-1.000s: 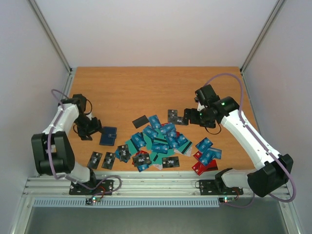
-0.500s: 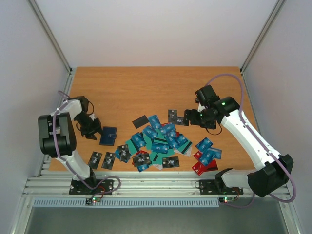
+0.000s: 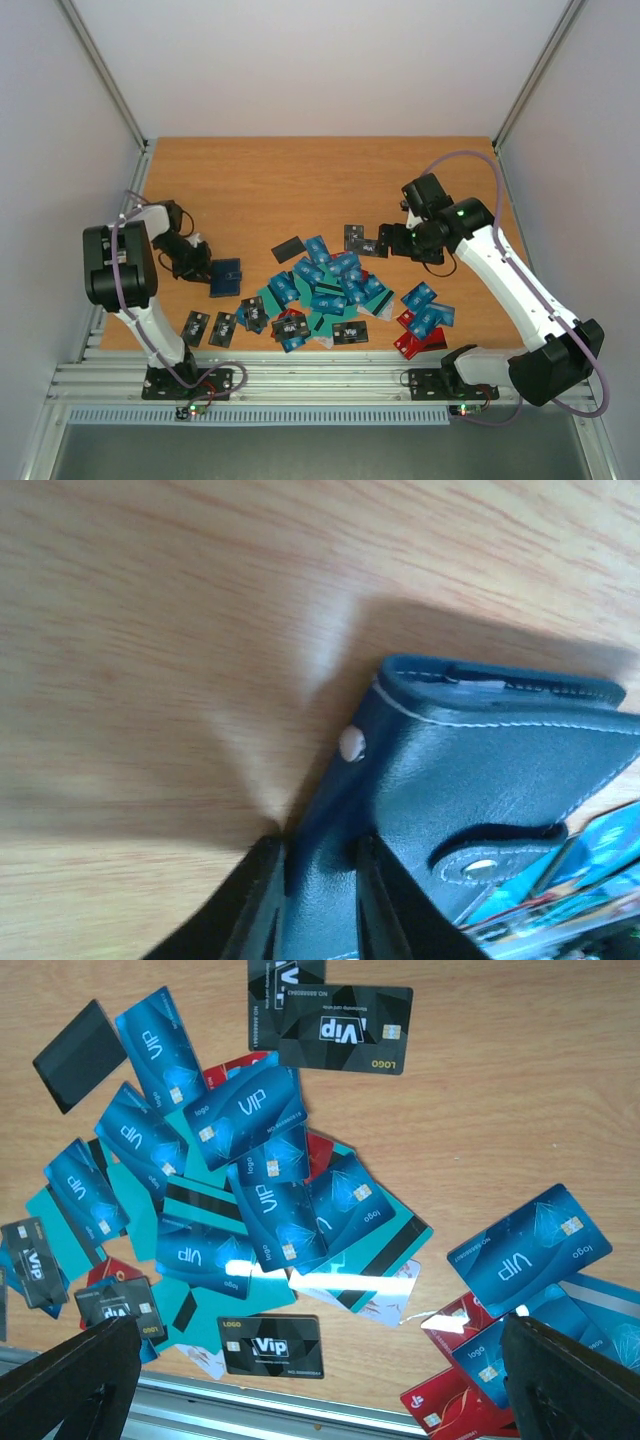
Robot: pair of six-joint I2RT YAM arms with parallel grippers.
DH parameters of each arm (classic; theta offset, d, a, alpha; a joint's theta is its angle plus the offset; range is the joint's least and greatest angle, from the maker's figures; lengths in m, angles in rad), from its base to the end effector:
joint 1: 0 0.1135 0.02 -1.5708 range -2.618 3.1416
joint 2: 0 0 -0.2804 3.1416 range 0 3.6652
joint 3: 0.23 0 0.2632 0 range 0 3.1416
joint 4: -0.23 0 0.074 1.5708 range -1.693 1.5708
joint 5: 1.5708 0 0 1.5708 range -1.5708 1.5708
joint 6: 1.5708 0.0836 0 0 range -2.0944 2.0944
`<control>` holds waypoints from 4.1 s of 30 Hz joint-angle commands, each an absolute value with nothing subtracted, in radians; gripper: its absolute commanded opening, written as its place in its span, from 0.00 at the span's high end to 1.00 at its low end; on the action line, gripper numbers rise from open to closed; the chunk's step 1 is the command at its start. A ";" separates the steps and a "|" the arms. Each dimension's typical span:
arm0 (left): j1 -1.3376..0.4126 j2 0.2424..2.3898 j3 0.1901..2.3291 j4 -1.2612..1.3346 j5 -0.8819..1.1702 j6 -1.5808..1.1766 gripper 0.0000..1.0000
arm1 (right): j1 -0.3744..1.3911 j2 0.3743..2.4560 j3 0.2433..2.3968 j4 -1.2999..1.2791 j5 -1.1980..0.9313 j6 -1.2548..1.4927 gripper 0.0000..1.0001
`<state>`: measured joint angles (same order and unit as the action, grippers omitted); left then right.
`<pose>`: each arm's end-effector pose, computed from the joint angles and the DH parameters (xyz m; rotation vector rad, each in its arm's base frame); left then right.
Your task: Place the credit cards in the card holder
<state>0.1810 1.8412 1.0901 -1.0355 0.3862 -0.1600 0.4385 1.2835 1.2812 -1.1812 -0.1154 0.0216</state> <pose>0.2917 0.0214 0.1048 0.5484 -2.8260 0.5660 0.2279 0.1175 0.2964 -0.6055 2.7106 0.2804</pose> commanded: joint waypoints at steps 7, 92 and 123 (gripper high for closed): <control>0.178 1.768 1.014 -0.864 0.472 -0.149 0.93 | 0.446 1.287 1.335 -1.206 -0.138 0.022 0.03; -0.578 1.454 1.591 -0.975 0.385 -0.637 1.00 | 0.772 1.745 1.873 -1.175 -0.003 -0.002 0.80; -0.600 1.492 1.711 -1.021 0.370 -0.600 1.00 | 0.746 1.752 1.849 -1.227 0.136 -0.002 0.99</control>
<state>-0.5938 1.5085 1.6337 -1.0077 0.3573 -0.6201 0.7807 1.7481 1.8900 -1.1717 0.0254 -0.0013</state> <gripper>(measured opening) 0.045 0.014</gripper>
